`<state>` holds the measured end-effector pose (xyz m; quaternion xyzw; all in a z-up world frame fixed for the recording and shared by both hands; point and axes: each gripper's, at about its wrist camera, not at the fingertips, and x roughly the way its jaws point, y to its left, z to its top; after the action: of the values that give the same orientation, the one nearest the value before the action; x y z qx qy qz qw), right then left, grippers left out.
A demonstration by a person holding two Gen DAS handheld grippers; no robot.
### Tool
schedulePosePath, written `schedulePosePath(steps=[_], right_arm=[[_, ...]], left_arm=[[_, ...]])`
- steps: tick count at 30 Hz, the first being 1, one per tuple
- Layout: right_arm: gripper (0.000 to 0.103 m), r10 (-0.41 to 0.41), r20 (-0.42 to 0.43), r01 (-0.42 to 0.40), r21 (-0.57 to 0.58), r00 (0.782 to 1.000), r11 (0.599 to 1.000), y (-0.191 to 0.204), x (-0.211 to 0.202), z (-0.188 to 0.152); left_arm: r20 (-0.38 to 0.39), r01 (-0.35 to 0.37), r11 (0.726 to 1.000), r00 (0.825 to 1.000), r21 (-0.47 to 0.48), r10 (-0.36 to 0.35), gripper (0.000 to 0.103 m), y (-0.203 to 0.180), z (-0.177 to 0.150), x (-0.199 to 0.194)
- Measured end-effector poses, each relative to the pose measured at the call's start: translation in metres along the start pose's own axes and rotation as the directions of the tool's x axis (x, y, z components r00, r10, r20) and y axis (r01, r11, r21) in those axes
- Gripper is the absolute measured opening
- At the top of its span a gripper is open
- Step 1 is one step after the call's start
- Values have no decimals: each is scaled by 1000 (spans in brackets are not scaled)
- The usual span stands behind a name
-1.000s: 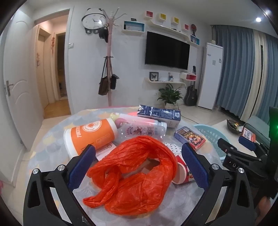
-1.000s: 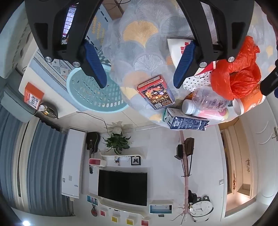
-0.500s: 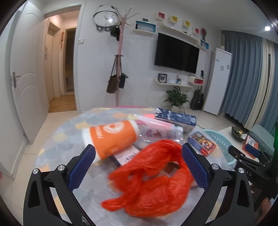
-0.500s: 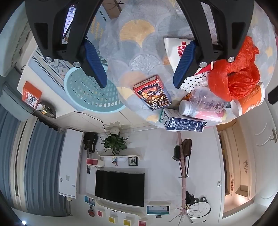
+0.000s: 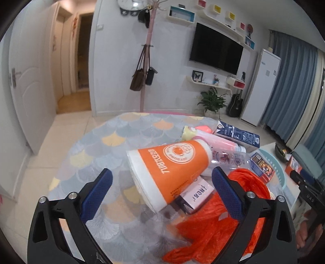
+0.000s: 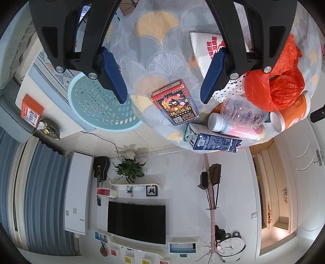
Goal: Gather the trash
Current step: 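Grasp the orange paper cup with the left tool while the right tool approaches the boxed book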
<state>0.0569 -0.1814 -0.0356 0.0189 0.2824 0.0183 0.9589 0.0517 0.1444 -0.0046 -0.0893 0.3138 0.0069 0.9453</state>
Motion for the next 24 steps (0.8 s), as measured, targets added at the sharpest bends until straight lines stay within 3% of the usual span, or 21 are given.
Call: schedulePosePath(steps=[4,13,18,21,23,24], right_arm=[[70,2,-18,-2,1,1000,1000,0,7,-1],[70,12,-38,-12,-13,999,1000,1,11,-3],[70,33,-45,-34,-21,998,999,6,10,-4],[57,63,-58,-66,-39,996,997,11,9,-8],[44,81,-70,-84,-48,994,995,15,9,-10],[43,87,-76,-91,-52,993,995,16,9,-11]], left_arm=[[-42,72,995,996,-65,-75,82,9,1,13],[-65,152,978,985,-144,-162,44,11,-16,35],[-35,211,960,975,-182,-220,9,12,-24,25],[12,232,956,972,-181,-234,2,10,-29,11],[37,207,964,978,-166,-203,2,7,-33,0],[44,193,968,981,-162,-188,2,6,-34,-5]])
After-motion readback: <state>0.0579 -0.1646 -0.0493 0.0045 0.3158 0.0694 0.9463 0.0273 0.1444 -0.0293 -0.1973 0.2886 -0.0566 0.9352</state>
